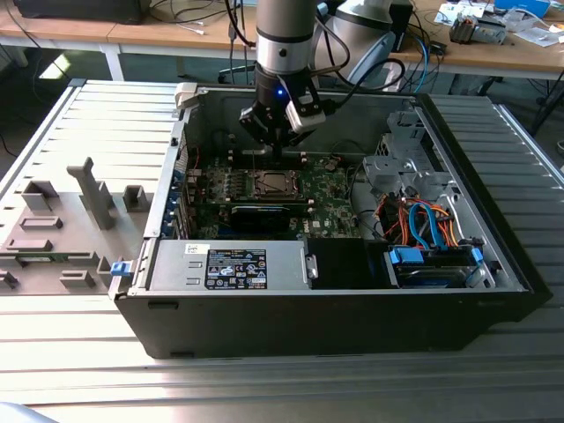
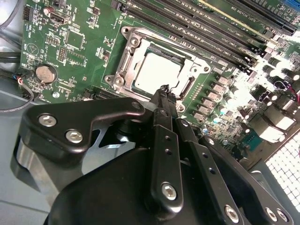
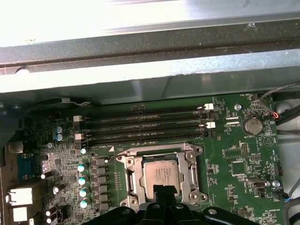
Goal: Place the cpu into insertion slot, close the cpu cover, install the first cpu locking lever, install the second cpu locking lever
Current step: 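Install the first cpu locking lever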
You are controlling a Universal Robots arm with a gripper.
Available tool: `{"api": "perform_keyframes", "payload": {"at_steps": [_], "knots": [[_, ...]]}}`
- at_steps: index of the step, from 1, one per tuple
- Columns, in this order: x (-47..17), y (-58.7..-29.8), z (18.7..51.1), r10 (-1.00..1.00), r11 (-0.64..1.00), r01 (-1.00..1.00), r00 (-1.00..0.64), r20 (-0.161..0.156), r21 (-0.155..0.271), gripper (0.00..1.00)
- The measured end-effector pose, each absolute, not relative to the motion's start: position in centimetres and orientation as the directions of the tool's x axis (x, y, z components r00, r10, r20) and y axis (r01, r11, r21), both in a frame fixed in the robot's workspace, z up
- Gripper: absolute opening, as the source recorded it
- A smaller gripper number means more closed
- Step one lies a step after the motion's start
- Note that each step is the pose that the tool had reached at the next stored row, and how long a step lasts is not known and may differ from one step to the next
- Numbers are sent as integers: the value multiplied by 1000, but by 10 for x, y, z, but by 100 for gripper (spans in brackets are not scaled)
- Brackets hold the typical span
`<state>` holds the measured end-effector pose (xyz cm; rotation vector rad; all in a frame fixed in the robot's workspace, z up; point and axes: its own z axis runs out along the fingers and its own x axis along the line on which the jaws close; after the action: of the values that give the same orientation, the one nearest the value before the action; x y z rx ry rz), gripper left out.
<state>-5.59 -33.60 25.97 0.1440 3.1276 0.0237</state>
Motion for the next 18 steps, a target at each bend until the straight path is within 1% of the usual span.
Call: {"api": "perform_keyframes", "payload": {"at_steps": [18], "knots": [[-68, -336, 261, 92, 996, 92, -996, -11, 18, 11]]}}
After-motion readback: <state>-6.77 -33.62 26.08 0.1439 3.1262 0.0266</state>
